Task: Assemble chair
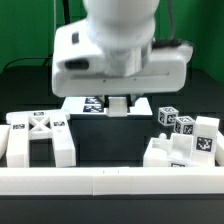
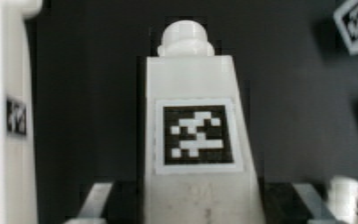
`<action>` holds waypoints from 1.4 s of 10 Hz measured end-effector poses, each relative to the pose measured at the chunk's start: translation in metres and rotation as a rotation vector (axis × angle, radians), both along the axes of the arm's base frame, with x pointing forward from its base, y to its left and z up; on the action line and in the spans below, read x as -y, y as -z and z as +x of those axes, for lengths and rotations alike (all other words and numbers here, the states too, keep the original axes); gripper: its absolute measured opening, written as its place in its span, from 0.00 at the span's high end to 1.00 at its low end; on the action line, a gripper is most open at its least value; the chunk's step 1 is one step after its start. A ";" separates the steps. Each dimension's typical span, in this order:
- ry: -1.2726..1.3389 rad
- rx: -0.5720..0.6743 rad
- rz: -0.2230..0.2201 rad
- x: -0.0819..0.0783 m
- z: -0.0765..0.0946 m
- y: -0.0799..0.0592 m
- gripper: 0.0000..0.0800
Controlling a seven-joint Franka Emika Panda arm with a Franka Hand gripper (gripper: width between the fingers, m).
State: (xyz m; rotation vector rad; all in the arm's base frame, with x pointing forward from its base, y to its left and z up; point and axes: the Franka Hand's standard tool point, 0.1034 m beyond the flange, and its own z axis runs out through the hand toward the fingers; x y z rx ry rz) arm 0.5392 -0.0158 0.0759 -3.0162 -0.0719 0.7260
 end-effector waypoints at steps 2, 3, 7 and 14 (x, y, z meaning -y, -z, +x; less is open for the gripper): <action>0.010 0.102 -0.011 0.006 0.001 0.006 0.64; 0.014 0.186 -0.017 0.007 0.004 0.005 0.64; 0.060 0.403 -0.016 0.003 0.017 -0.006 0.64; 0.044 0.871 -0.092 -0.005 0.037 -0.012 0.64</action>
Offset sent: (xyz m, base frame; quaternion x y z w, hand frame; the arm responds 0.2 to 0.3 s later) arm 0.0123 0.0208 0.0062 0.0901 0.1049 0.0612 0.9885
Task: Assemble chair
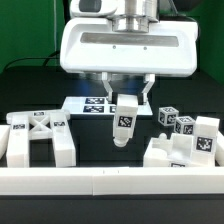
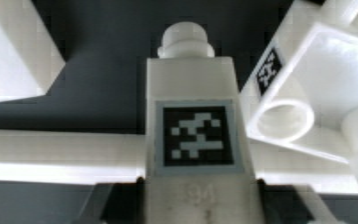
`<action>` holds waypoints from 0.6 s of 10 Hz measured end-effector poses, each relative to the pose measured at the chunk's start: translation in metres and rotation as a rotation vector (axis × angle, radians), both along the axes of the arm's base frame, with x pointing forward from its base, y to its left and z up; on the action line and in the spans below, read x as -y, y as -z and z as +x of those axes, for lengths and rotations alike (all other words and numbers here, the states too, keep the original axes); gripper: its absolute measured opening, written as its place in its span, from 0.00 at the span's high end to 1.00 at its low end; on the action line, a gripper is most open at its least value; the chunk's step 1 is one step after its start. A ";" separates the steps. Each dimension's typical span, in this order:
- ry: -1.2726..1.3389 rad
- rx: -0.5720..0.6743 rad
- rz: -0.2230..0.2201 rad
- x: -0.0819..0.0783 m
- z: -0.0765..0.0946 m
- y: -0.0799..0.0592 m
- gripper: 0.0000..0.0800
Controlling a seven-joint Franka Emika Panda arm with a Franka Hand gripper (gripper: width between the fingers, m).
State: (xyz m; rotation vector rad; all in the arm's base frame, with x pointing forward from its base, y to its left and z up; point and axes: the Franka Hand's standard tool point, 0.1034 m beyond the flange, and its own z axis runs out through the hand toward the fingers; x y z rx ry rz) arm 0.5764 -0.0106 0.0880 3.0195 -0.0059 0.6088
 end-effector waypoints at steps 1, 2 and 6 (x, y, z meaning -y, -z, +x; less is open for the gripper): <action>0.000 0.001 0.001 0.000 0.002 -0.001 0.64; -0.002 0.001 0.002 -0.002 0.002 -0.001 0.64; -0.001 0.011 0.052 -0.040 0.021 -0.023 0.64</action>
Offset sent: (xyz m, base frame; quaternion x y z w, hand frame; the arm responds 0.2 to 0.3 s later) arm 0.0312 0.0582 0.0416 0.0686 -0.0034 0.0654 0.9955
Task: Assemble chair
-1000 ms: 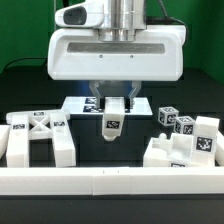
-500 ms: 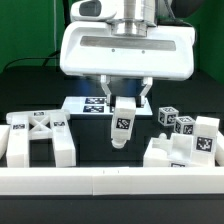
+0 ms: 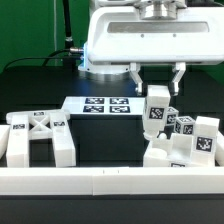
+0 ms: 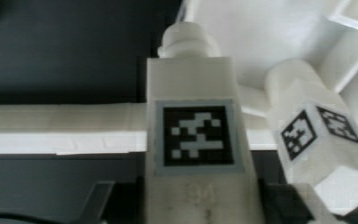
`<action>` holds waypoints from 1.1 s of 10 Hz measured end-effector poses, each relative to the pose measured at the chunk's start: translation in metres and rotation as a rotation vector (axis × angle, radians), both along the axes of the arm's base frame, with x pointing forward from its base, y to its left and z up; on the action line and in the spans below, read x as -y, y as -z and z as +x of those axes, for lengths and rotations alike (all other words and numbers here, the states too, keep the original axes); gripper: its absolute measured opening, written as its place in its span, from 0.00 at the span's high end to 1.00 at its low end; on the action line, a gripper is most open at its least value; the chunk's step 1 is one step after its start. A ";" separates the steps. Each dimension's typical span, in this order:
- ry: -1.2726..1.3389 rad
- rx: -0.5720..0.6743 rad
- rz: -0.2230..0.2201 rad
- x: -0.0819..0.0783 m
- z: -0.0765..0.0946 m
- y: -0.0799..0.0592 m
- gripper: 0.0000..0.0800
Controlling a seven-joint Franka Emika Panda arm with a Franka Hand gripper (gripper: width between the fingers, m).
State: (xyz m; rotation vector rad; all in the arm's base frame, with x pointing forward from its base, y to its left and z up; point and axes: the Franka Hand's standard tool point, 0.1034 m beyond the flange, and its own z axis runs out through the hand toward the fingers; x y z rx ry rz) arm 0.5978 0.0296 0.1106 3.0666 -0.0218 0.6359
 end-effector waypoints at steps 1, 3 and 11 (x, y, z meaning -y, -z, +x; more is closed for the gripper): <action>0.002 -0.001 0.000 0.001 0.000 0.000 0.64; 0.018 -0.011 0.011 0.001 0.000 0.000 0.64; 0.063 0.161 0.018 -0.005 0.021 -0.015 0.64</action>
Offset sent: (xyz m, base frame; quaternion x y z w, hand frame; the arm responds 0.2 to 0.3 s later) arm 0.0073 0.0284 0.0089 0.1119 -0.0491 0.1595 0.9796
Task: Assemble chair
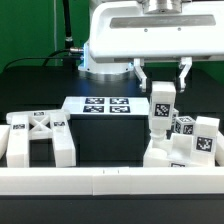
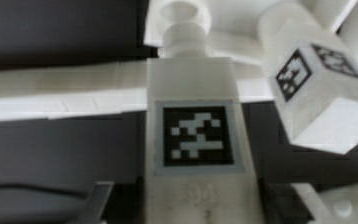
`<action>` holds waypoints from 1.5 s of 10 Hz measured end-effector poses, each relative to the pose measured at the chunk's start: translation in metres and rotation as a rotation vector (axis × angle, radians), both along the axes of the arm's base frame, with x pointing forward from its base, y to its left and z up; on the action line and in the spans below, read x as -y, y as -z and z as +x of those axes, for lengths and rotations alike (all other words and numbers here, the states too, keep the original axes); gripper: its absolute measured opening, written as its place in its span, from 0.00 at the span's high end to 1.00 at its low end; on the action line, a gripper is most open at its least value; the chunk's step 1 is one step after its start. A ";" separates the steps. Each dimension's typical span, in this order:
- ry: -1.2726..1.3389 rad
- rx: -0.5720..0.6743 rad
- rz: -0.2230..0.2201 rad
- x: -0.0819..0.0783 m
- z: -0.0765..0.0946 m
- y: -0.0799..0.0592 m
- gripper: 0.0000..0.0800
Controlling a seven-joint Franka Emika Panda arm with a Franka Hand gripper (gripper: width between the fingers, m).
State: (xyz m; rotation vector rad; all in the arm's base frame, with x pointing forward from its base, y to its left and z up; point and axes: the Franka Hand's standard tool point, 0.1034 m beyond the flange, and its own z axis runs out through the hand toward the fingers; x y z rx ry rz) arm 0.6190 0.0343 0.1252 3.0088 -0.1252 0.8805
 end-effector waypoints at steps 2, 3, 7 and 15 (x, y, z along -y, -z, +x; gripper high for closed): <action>-0.002 0.060 -0.018 0.000 0.000 0.004 0.64; -0.002 0.059 -0.018 0.000 0.000 0.004 0.64; -0.007 0.038 -0.025 -0.002 -0.005 0.021 0.64; -0.016 0.037 -0.040 -0.003 -0.008 0.037 0.64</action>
Offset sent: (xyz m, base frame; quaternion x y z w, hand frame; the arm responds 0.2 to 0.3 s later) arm -0.0042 0.0040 -0.0060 0.0024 0.0134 0.0120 0.9998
